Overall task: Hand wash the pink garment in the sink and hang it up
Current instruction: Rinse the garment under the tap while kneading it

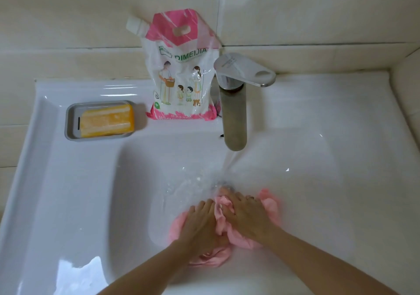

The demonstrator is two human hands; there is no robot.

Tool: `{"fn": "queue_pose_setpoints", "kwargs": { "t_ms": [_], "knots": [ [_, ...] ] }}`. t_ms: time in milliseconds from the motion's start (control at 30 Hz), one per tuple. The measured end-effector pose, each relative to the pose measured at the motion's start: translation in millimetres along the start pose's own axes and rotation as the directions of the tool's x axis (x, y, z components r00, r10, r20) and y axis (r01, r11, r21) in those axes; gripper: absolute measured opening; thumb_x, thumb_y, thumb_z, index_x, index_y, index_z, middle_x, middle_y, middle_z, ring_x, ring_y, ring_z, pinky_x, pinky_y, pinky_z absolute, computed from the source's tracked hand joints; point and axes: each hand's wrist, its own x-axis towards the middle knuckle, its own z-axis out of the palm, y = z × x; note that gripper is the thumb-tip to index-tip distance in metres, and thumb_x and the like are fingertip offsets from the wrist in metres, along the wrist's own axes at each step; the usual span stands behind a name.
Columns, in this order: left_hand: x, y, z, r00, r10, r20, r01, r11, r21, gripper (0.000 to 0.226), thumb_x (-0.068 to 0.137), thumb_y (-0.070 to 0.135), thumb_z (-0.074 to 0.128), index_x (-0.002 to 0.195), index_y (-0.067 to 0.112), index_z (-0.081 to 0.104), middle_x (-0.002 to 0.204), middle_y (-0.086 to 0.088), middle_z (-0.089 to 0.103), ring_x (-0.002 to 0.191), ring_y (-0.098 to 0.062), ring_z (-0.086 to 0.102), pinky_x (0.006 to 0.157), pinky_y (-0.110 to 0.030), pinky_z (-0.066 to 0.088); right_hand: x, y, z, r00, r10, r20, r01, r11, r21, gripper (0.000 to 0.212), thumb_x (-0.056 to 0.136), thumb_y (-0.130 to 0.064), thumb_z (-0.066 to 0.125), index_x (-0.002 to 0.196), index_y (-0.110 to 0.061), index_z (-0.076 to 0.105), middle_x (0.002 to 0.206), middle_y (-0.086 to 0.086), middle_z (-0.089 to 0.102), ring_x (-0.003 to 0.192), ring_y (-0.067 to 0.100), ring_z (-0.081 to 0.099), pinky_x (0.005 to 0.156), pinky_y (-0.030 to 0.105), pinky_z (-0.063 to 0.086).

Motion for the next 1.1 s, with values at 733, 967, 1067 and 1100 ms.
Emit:
{"fn": "queue_pose_setpoints", "kwargs": {
  "t_ms": [733, 967, 1067, 1100],
  "knots": [
    [28.5, 12.5, -20.4, 0.966, -0.004, 0.257, -0.01, 0.998, 0.054, 0.061, 0.092, 0.052, 0.041, 0.142, 0.02, 0.027, 0.135, -0.01, 0.035, 0.121, -0.026, 0.032, 0.1, -0.04, 0.037, 13.9, -3.0, -1.3, 0.968, 0.202, 0.147, -0.222, 0.966, 0.133, 0.043, 0.101, -0.04, 0.024, 0.141, -0.03, 0.036, 0.127, 0.006, 0.051, 0.108, 0.03, 0.056, 0.087, 0.038, 0.044],
    [16.0, 12.5, -12.3, 0.986, -0.014, 0.168, 0.001, 0.997, 0.076, 0.066, 0.086, 0.063, 0.042, 0.137, 0.022, 0.03, 0.127, -0.006, 0.037, 0.112, -0.025, 0.036, 0.093, -0.039, 0.039, -2.3, -6.2, -6.7, 0.975, 0.216, 0.042, -0.219, 0.94, 0.263, 0.048, 0.093, -0.042, 0.028, 0.117, -0.019, 0.062, 0.112, 0.001, 0.059, 0.099, 0.021, 0.054, 0.083, 0.035, 0.042],
    [-0.7, 6.4, -16.5, 0.988, -0.01, 0.151, 0.019, 0.998, -0.057, 0.072, 0.081, 0.066, 0.051, 0.137, 0.025, 0.032, 0.128, -0.001, 0.034, 0.115, -0.021, 0.033, 0.096, -0.035, 0.032, -13.6, -5.8, -8.9, 0.953, 0.29, 0.084, -0.295, 0.836, 0.464, 0.047, 0.09, -0.047, 0.03, 0.092, -0.015, 0.064, 0.097, 0.002, 0.062, 0.09, 0.022, 0.055, 0.084, 0.038, 0.045],
    [-4.6, 4.0, -20.2, 0.986, -0.012, 0.164, 0.032, 0.992, -0.121, 0.074, 0.081, 0.063, 0.054, 0.14, 0.024, 0.03, 0.134, 0.0, 0.03, 0.12, -0.02, 0.031, 0.1, -0.034, 0.03, -13.2, -4.8, -11.8, 0.93, 0.33, 0.16, -0.364, 0.774, 0.518, 0.041, 0.095, -0.046, 0.036, 0.088, -0.016, 0.063, 0.091, 0.002, 0.063, 0.085, 0.021, 0.056, 0.081, 0.037, 0.046]
  ]
}}
